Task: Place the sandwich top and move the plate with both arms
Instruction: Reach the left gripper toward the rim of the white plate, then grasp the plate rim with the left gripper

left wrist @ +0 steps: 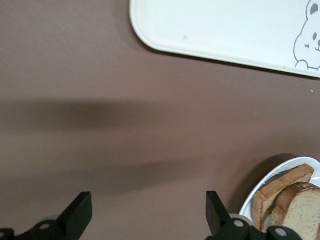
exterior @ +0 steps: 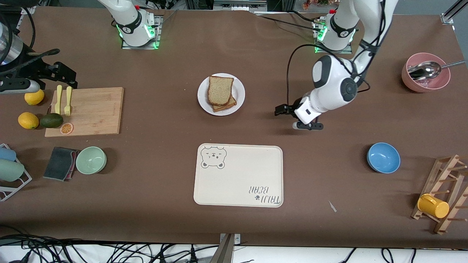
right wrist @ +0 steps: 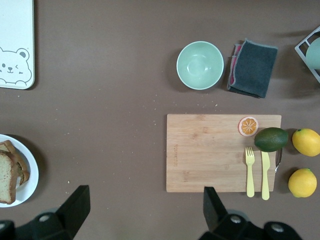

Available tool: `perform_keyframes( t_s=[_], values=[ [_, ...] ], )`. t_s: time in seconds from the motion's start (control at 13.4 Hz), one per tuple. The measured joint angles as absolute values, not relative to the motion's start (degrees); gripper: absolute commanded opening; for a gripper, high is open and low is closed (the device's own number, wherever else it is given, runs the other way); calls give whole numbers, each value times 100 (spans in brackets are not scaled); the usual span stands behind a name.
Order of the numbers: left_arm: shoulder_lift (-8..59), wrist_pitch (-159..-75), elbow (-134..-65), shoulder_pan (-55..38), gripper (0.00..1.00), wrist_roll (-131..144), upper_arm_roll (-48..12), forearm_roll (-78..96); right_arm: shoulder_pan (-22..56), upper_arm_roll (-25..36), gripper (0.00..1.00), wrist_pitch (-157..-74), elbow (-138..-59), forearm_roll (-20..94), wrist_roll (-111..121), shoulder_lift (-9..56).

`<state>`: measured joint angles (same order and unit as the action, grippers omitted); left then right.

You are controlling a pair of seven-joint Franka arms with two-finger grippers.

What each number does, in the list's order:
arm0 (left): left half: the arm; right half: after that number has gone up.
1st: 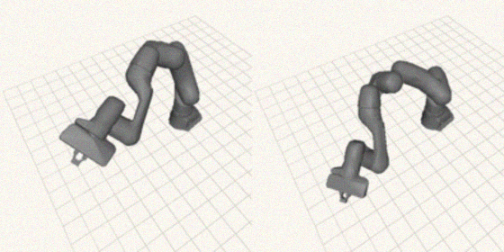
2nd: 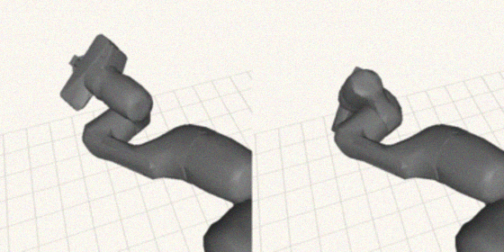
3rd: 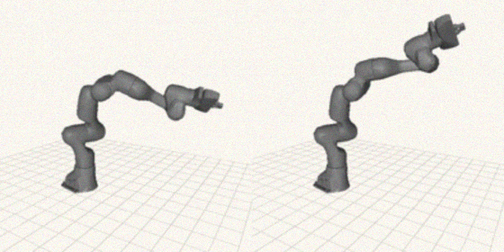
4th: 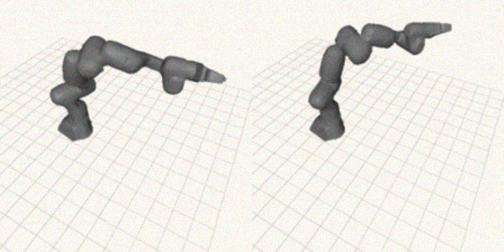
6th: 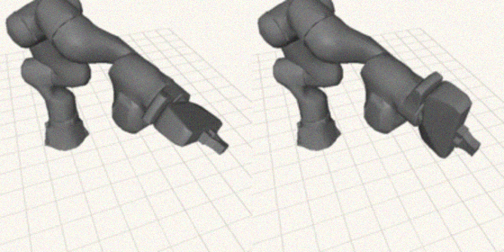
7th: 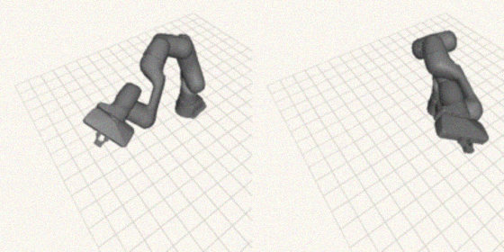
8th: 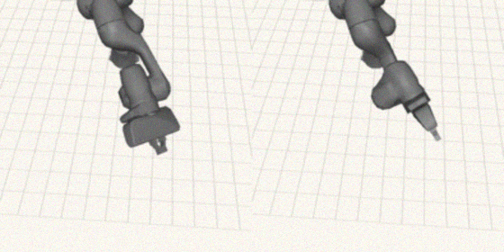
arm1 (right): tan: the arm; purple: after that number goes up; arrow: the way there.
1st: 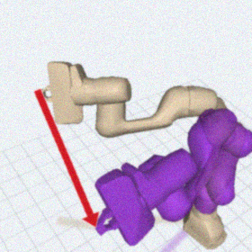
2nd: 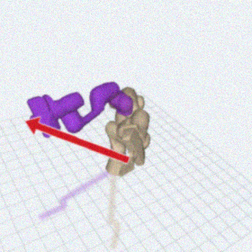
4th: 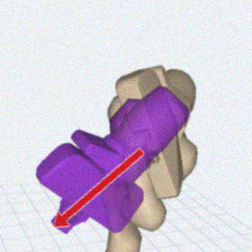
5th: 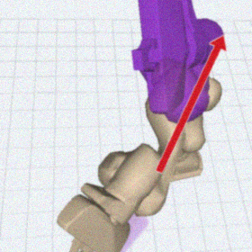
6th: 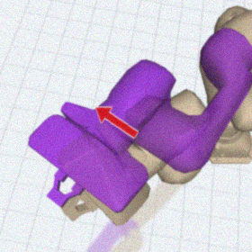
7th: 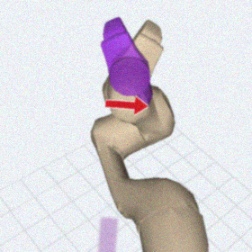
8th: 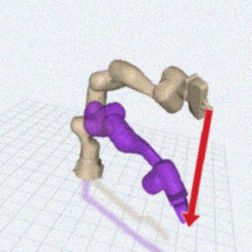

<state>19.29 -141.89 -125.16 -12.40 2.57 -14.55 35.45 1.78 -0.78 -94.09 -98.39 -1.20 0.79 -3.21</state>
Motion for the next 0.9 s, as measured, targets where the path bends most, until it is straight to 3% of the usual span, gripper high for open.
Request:
perform_keyframes(
  t_s=[0.9],
  values=[
    [2538, -14263, -12517, -2098, 100, -4107, -1465, 9476, 178, -82, 100, -9409, -9838, -120, 79, -319]
  ],
)
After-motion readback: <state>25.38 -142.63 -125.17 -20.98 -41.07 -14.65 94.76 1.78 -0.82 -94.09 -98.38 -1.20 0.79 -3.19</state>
